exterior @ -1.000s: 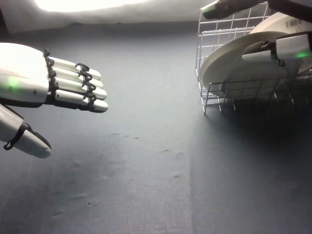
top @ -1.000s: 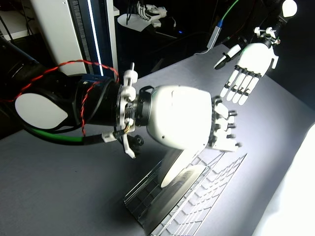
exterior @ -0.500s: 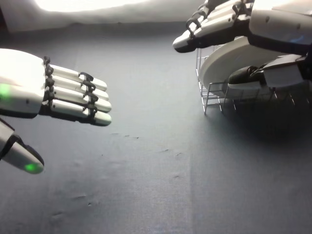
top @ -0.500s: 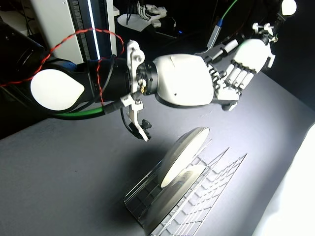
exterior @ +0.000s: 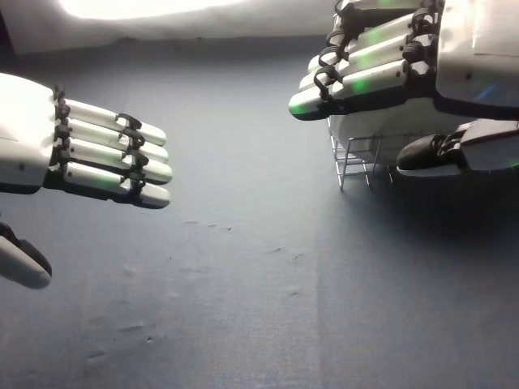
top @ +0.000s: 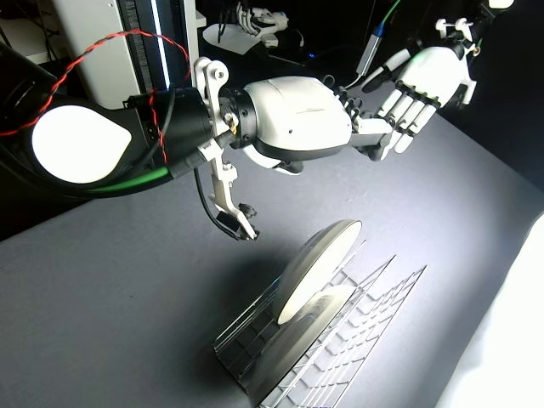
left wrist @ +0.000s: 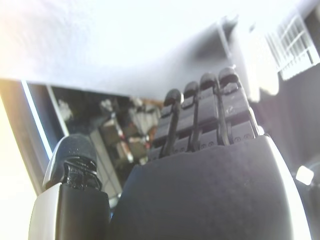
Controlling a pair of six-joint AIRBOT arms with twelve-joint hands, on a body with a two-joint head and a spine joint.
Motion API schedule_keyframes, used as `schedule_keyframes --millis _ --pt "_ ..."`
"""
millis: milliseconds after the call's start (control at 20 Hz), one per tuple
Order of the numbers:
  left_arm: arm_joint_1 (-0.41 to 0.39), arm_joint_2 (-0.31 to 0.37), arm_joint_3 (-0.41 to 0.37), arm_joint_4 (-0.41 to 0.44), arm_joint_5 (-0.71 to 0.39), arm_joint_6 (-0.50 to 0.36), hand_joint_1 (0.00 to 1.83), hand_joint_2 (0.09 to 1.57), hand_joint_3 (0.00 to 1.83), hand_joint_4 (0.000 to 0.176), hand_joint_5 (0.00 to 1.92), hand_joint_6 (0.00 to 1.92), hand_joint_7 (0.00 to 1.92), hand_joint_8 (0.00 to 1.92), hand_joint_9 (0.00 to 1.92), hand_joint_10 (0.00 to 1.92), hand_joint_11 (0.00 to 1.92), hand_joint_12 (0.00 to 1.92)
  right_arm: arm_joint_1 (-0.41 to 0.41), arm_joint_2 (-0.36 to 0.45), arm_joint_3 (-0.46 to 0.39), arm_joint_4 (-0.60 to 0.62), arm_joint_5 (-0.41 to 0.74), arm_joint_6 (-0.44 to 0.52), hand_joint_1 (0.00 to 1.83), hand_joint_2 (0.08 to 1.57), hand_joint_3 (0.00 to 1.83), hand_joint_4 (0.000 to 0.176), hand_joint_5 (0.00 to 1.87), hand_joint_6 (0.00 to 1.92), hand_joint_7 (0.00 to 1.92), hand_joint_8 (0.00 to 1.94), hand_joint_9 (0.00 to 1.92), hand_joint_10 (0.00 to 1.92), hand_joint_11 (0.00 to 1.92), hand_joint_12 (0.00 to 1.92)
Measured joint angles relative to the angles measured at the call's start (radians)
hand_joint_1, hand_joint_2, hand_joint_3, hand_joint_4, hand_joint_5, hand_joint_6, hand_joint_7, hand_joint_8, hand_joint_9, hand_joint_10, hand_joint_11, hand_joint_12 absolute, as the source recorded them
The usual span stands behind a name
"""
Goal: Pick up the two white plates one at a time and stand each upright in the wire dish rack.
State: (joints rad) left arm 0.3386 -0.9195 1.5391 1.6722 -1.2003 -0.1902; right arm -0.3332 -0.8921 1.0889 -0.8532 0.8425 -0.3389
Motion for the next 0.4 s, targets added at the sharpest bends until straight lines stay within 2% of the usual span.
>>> schedule_keyframes --millis 100,150,200,250,300,350,400 --pt "-0.011 0.0 -0.022 0.012 -0.001 0.002 0.0 1.2 0.0 0.0 0.25 0.01 0.26 0.01 0.21 0.01 0.12 0.07 0.0 0.011 0.0 -0.025 0.021 -0.001 1.14 1.05 0.0 0.0 0.56 0.02 0.61 0.01 0.59 0.01 0.15 1.1" --pt "-0.01 0.0 -0.03 0.005 -0.004 0.002 0.0 1.24 0.0 0.0 0.48 0.02 0.54 0.02 0.47 0.04 0.28 0.18 0.0 0.017 0.0 -0.028 0.033 -0.002 0.96 1.1 0.0 0.0 0.7 0.04 0.76 0.03 0.71 0.05 0.24 1.12" --pt "-0.011 0.0 -0.03 0.002 -0.006 0.002 0.0 1.27 0.01 0.0 0.65 0.02 0.74 0.04 0.68 0.04 0.32 0.5 0.0 0.029 -0.002 -0.03 0.037 -0.002 0.88 1.11 0.0 0.0 0.82 0.06 0.88 0.06 0.81 0.09 0.3 1.2" --pt "-0.013 0.0 -0.03 0.005 -0.004 0.0 0.09 1.28 0.01 0.0 0.9 0.06 0.96 0.16 0.78 0.49 0.42 1.08 -0.002 0.04 -0.002 -0.032 0.037 -0.002 0.81 1.08 0.01 0.0 0.87 0.53 0.88 0.6 0.73 0.85 0.41 1.41" --pt "-0.013 0.001 -0.029 0.008 0.0 0.0 0.12 1.32 0.0 0.0 0.86 0.48 0.83 0.78 0.64 1.17 0.42 1.57 -0.008 0.051 -0.002 -0.034 0.035 -0.003 0.87 1.07 0.01 0.0 0.79 1.46 0.8 1.5 0.65 1.6 0.44 1.72" --pt "-0.013 0.003 -0.029 0.008 -0.002 0.0 0.12 1.34 0.0 0.0 0.7 1.06 0.7 1.26 0.55 1.55 0.4 1.82 -0.008 0.054 -0.002 -0.035 0.031 -0.003 0.89 1.08 0.01 0.0 0.77 1.83 0.8 1.85 0.68 1.86 0.5 1.88" --pt "-0.014 0.006 -0.025 0.011 -0.006 0.0 0.1 1.37 0.0 0.0 0.58 1.39 0.64 1.51 0.52 1.76 0.38 1.9 -0.008 0.057 -0.002 -0.039 0.027 -0.003 0.86 1.13 0.01 0.0 0.85 1.9 0.91 1.92 0.81 1.91 0.62 1.91"
